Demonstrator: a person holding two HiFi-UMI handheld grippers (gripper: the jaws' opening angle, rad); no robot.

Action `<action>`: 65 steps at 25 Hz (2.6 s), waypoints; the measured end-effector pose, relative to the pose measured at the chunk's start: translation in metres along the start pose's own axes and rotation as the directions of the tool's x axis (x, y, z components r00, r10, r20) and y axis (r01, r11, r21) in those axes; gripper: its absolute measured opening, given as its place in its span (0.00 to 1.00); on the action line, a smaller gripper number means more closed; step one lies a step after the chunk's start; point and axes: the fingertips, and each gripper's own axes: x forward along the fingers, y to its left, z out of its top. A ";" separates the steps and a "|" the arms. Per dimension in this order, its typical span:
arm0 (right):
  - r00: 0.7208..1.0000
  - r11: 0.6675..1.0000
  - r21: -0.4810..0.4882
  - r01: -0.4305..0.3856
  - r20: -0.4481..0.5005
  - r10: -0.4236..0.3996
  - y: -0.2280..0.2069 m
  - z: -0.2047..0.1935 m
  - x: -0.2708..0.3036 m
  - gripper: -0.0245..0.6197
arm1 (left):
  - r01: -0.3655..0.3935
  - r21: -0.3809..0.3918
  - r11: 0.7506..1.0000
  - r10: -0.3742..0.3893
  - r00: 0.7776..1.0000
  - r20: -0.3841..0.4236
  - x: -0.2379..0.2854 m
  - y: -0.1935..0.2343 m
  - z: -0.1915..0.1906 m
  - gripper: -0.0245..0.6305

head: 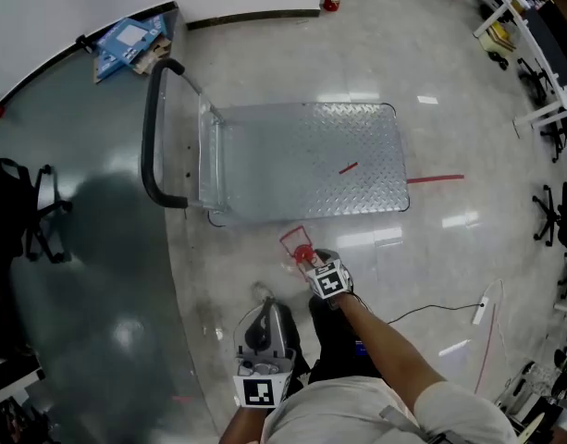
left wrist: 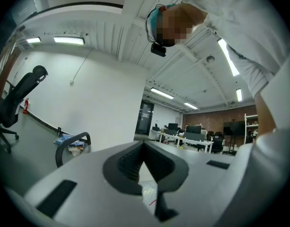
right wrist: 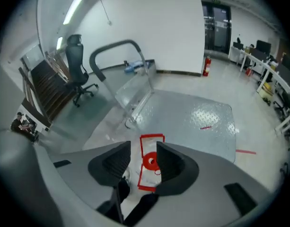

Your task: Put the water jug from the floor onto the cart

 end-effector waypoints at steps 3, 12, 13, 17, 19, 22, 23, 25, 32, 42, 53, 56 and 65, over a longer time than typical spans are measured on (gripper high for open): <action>0.990 0.999 -0.044 0.023 -0.139 -0.028 -0.012 -0.035 0.059 0.30 | -0.020 -0.016 1.000 0.019 1.000 -0.023 -0.008 0.006 -0.016 0.04; 0.955 0.994 -0.062 0.094 -0.278 -0.107 -0.026 -0.077 0.145 0.41 | -0.075 -0.043 0.996 0.071 0.993 -0.099 -0.032 0.033 -0.063 0.04; 0.954 0.993 -0.066 0.096 -0.279 -0.111 -0.027 -0.079 0.148 0.42 | -0.076 -0.045 0.996 0.072 0.992 -0.102 -0.032 0.034 -0.065 0.04; 0.951 0.995 -0.060 0.083 -0.295 -0.097 -0.030 -0.086 0.158 0.44 | -0.072 -0.063 0.995 0.064 0.991 -0.114 -0.033 0.035 -0.072 0.04; 0.947 0.995 -0.053 0.084 -0.305 -0.096 -0.031 -0.087 0.160 0.45 | -0.065 -0.063 0.996 0.057 0.991 -0.118 -0.034 0.034 -0.072 0.04; 0.943 0.993 -0.053 0.102 -0.314 -0.113 -0.032 -0.086 0.161 0.46 | -0.062 -0.064 0.996 0.055 0.992 -0.116 -0.034 0.036 -0.072 0.04; 0.940 0.993 -0.053 0.108 -0.320 -0.119 -0.032 -0.087 0.160 0.46 | -0.060 -0.066 0.996 0.052 0.992 -0.112 -0.034 0.037 -0.071 0.04; 0.936 0.992 -0.046 0.116 -0.329 -0.125 -0.031 -0.087 0.154 0.46 | -0.052 -0.064 0.997 0.046 0.994 -0.097 -0.033 0.039 -0.064 0.04; 0.947 0.996 -0.017 0.087 -0.308 -0.088 -0.005 -0.062 0.083 0.46 | -0.030 -0.070 0.997 0.027 0.999 -0.036 -0.039 0.050 -0.025 0.04; 0.971 0.993 0.026 0.113 -0.214 -0.104 0.003 0.036 -0.036 0.46 | 0.065 -0.011 0.998 -0.064 0.993 0.101 -0.021 0.079 0.035 0.04; 0.984 0.993 -0.018 0.120 -0.134 -0.121 -0.039 0.156 -0.048 0.46 | 0.133 0.030 0.991 -0.136 0.980 0.143 0.073 0.076 0.066 0.04; 0.983 0.994 -0.030 0.104 -0.146 -0.107 -0.059 0.190 -0.038 0.46 | 0.115 0.048 0.992 -0.121 0.982 0.147 0.115 0.079 0.076 0.04; 0.990 0.981 -0.180 0.074 -0.107 -0.094 -0.112 0.304 0.004 0.46 | 0.048 0.056 0.997 -0.056 0.989 0.140 0.231 0.085 0.095 0.04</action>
